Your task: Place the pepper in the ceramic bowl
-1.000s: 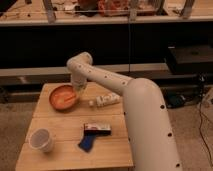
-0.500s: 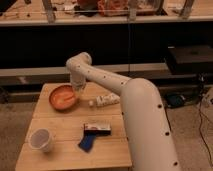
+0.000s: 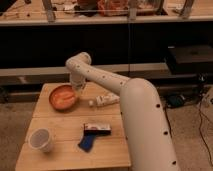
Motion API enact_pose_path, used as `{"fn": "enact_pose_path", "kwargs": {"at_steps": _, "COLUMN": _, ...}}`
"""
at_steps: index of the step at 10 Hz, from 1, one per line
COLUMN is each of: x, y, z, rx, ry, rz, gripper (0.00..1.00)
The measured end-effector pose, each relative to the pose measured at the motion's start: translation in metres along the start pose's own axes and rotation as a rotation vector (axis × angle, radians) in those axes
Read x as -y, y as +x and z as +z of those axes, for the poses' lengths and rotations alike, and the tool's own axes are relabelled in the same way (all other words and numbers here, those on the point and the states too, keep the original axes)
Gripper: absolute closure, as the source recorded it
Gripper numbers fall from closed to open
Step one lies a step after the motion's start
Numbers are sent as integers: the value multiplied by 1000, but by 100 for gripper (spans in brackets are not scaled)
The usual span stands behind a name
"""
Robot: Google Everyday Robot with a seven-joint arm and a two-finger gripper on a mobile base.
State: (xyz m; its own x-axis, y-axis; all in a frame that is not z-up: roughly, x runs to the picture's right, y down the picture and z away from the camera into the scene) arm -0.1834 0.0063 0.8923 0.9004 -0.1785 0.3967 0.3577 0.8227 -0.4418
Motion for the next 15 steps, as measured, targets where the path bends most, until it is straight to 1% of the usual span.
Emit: {"fn": "enact_pose_path", "kwargs": {"at_steps": 15, "x": 5, "y": -5, "z": 5, "rx": 4, "ry": 1, "rz": 14, "gripper": 99}}
